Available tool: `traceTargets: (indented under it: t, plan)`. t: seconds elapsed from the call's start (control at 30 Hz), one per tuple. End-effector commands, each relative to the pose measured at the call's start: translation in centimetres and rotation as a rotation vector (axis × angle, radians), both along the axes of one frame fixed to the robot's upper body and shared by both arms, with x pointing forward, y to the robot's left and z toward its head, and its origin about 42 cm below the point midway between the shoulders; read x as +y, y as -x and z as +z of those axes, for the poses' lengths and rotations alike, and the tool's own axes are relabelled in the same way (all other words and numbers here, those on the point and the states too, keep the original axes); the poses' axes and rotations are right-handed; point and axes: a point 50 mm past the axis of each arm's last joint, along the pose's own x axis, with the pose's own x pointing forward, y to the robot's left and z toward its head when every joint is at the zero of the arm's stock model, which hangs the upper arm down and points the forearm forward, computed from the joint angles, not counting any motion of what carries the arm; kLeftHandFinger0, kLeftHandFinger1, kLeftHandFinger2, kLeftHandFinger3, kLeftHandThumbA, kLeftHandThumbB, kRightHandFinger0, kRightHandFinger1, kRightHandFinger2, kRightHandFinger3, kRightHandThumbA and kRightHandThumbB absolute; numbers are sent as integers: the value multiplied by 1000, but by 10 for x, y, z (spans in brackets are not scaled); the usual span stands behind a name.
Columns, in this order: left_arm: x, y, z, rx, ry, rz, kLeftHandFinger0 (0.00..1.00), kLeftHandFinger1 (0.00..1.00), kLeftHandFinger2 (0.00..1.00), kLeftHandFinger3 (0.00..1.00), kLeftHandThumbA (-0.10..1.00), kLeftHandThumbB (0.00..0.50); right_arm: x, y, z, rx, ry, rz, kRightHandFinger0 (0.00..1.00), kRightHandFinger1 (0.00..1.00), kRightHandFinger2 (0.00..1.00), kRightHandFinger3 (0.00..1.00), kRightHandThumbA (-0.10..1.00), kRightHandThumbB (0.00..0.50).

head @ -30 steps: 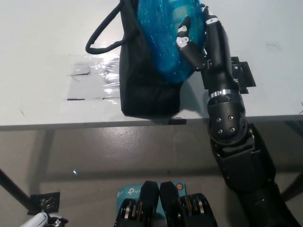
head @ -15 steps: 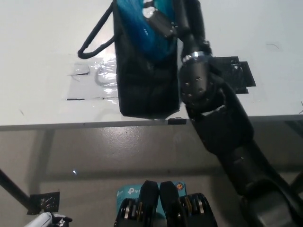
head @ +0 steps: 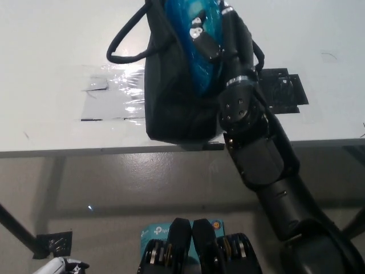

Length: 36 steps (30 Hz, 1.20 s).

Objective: The robot uses its right hand to pick up a stack of plates kept in the middle of the desk and put it inside a bag kept next to it

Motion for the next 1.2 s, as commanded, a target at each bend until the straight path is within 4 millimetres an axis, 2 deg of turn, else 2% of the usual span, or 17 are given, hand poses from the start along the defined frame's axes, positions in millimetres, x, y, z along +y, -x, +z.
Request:
traceTargets:
  t: [0.0, 0.03, 0.07, 0.1, 0.2, 0.23, 0.33, 0.37, 0.5, 0.67, 0.7, 0.87, 0.93, 1.0, 1.07, 1.1, 1.17]
  plan:
    - [2, 3, 4, -5, -3, 8, 738, 737, 809, 902, 249, 0, 6, 1, 20, -64, -32, -42, 0, 0, 19, 151, -100, 117]
    - [3, 4, 4, -3, -10, 10, 747, 729, 801, 905, 260, 0, 10, 3, 23, -22, 107, -39, 774, 1000, 1000, 1000, 511, 127]
    - [2, 4, 4, -3, -8, 11, 751, 730, 803, 906, 245, 0, 13, 3, 26, 33, 169, -47, 1000, 1000, 1000, 1000, 732, 240]
    - [2, 4, 4, -2, -2, 14, 752, 730, 804, 906, 241, 0, 15, 3, 28, 42, 191, -65, 1000, 1000, 1000, 1000, 745, 262]
    - [2, 4, 4, -2, -2, 14, 753, 730, 804, 906, 237, 0, 15, 4, 29, 42, 194, -64, 1000, 1000, 1000, 1000, 745, 259]
    - [3, 2, 3, 0, -1, 16, 745, 731, 809, 913, 224, 0, 17, 3, 46, -17, 245, -105, 1000, 1000, 1000, 1000, 984, 490]
    - [4, 0, 3, -1, -6, 17, 741, 732, 809, 909, 221, 0, 18, 3, 58, -50, 268, -137, 1000, 1000, 1000, 1000, 997, 500]
    - [4, 0, 2, 9, -12, 15, 765, 755, 835, 934, 267, 0, 19, 7, 66, -75, 242, -141, 1000, 1000, 1000, 1000, 964, 500]
    - [5, 3, 1, 14, -12, 17, 768, 757, 835, 939, 270, 0, 20, 10, 64, -66, 249, -145, 1000, 1000, 1000, 1000, 991, 500]
    - [4, 6, 0, 12, -2, 18, 740, 719, 798, 911, 229, 0, 22, 15, 75, -89, 247, -145, 1000, 1000, 1000, 1000, 1000, 500]
    - [4, 7, -2, 18, 7, 24, 760, 740, 821, 926, 212, 0, 21, 15, 89, -126, 267, -146, 1000, 1000, 1000, 1000, 1000, 500]
    - [4, 7, -2, 19, 2, 26, 777, 752, 827, 921, 213, 0, 18, 15, 103, -160, 312, -169, 1000, 1000, 1000, 1000, 1000, 500]
    - [4, 9, -3, 24, 12, 32, 780, 765, 854, 955, 195, 0, 4, 18, 128, -231, 355, -174, 1000, 1000, 1000, 1000, 1000, 500]
    - [4, 9, -3, 24, 12, 32, 779, 765, 856, 958, 194, 0, 3, 19, 129, -231, 358, -172, 1000, 1000, 1000, 1000, 1000, 500]
    - [4, 10, -4, 27, 14, 34, 776, 765, 858, 960, 191, 0, -31, 38, 157, -313, 450, -158, 1000, 1000, 1000, 1000, 1000, 500]
    - [4, 10, -3, 26, 14, 34, 760, 755, 853, 957, 191, 0, -40, 44, 161, -334, 459, -154, 1000, 1000, 1000, 1000, 1000, 453]
    - [4, 10, -3, 26, 14, 34, 757, 755, 852, 957, 191, 0, -44, 47, 163, -342, 468, -148, 1000, 1000, 1000, 1000, 1000, 454]
